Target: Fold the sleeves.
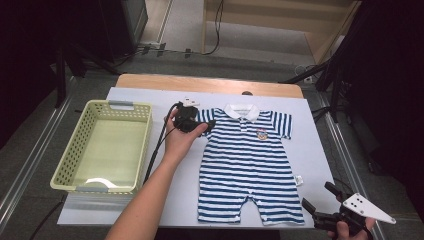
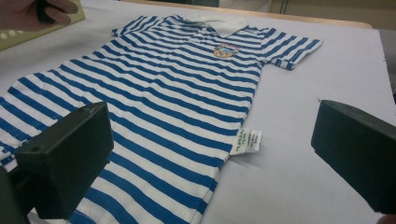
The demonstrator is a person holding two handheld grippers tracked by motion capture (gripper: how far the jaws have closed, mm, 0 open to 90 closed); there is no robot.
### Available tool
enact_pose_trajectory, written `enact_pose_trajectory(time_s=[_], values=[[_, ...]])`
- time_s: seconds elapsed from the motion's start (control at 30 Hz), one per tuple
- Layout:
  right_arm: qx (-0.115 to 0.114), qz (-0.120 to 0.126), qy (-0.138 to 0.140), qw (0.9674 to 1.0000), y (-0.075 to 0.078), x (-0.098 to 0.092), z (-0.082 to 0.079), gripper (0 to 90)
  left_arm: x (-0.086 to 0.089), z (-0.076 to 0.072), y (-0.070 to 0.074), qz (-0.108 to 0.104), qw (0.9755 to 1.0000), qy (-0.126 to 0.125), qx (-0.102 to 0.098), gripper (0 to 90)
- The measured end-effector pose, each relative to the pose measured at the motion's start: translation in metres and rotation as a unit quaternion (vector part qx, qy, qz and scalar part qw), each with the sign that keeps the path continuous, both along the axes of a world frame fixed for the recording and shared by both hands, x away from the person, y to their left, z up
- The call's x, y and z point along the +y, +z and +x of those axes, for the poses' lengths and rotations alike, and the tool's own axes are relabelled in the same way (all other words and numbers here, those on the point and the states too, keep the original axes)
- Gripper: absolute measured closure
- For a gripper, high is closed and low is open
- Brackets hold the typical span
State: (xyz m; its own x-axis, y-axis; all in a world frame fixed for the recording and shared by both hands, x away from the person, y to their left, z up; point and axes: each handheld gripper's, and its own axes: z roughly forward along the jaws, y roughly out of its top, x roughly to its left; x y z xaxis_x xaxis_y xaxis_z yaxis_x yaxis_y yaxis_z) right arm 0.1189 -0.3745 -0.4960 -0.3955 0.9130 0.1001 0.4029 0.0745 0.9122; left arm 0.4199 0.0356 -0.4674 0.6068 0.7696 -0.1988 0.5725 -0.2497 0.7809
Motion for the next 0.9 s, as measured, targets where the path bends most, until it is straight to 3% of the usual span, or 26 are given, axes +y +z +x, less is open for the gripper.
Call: enact_pose_trajectory(time_s=[0.2,0.37,0.53,0.9], values=[[0.001,-0.002,0.004,1.0000,-0.001,-0.001,0.001,0.0,0.003,0.012,-0.008,0.000,0.9995,0.021,0.022,24.7],[0.003,-0.002,0.005,1.0000,-0.002,-0.001,0.000,0.0,0.004,0.018,-0.013,0.030,0.9990,0.031,0.014,32.3],[0.004,-0.003,0.007,1.0000,-0.002,-0.001,0.001,0.0,0.009,0.023,-0.018,0.039,0.9981,0.047,0.010,41.1],[0.006,-0.005,0.010,0.9999,-0.003,0.000,0.001,0.0,0.009,0.027,-0.028,0.063,0.9960,0.061,0.014,45.4]])
